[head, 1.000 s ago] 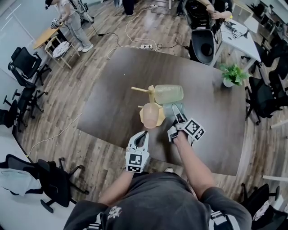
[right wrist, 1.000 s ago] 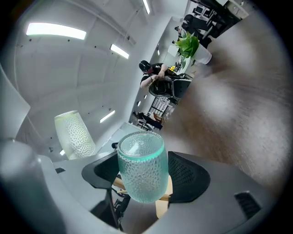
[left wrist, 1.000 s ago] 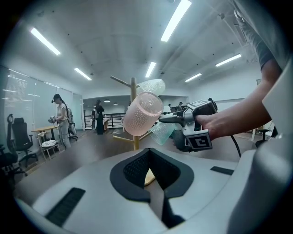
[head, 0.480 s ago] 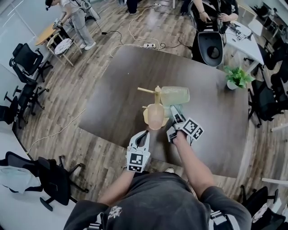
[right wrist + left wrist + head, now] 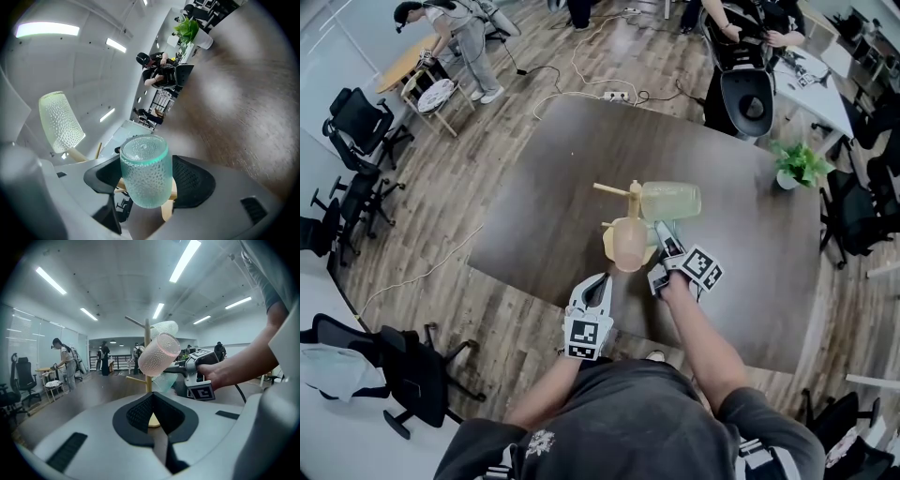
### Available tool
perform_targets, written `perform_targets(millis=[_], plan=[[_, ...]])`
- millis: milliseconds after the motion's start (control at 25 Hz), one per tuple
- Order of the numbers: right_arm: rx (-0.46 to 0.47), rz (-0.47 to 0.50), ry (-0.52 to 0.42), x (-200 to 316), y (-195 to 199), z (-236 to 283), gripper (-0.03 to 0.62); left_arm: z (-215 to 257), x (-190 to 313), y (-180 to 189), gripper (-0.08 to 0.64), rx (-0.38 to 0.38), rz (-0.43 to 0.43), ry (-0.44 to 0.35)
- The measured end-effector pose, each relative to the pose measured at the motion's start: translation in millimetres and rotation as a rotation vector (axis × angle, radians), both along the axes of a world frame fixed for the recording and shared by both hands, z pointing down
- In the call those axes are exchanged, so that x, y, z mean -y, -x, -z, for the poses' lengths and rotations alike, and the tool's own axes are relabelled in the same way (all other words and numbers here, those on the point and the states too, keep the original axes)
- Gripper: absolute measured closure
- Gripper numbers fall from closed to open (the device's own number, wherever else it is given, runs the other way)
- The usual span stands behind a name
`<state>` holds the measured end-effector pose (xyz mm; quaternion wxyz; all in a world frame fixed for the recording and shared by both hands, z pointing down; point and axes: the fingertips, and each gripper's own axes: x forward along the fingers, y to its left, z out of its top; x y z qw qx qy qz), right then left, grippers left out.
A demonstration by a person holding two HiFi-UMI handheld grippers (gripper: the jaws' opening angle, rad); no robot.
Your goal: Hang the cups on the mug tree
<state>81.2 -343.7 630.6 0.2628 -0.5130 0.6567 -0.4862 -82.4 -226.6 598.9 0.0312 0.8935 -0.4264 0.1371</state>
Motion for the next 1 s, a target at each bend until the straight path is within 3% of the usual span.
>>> perform_targets(millis=[520, 600, 800, 960, 1000], plan=[[-0.095, -0.042, -0.065, -8.2, -22.4, 22.0, 0.204, 7.5, -4.5, 0.6, 0.554, -0.017, -0.015, -0.006], [-0.203, -0.024, -0.114, -14.9, -24.2, 33.9, 0.204, 10.2, -4.7, -0.5, 0.554, -0.027, -0.02, -0.003], [-0.582, 0.005, -0.22, -39.2, -27.5, 58.9, 0.206, 14.8, -6.4, -3.9, 0.554, -0.045, -0.033, 0.005], [-0.777, 0.032, -0.264, -65.2, -22.8, 77.0, 0.216, 27.9, -8.2, -5.5, 0.554, -0.078, -0.027, -0.006], [-0.832, 0.037, -0.283, -72.4, -20.4, 82.7, 0.254, 30.6, -8.8, -5.3, 0.554, -0.087, -0.024, -0.009]])
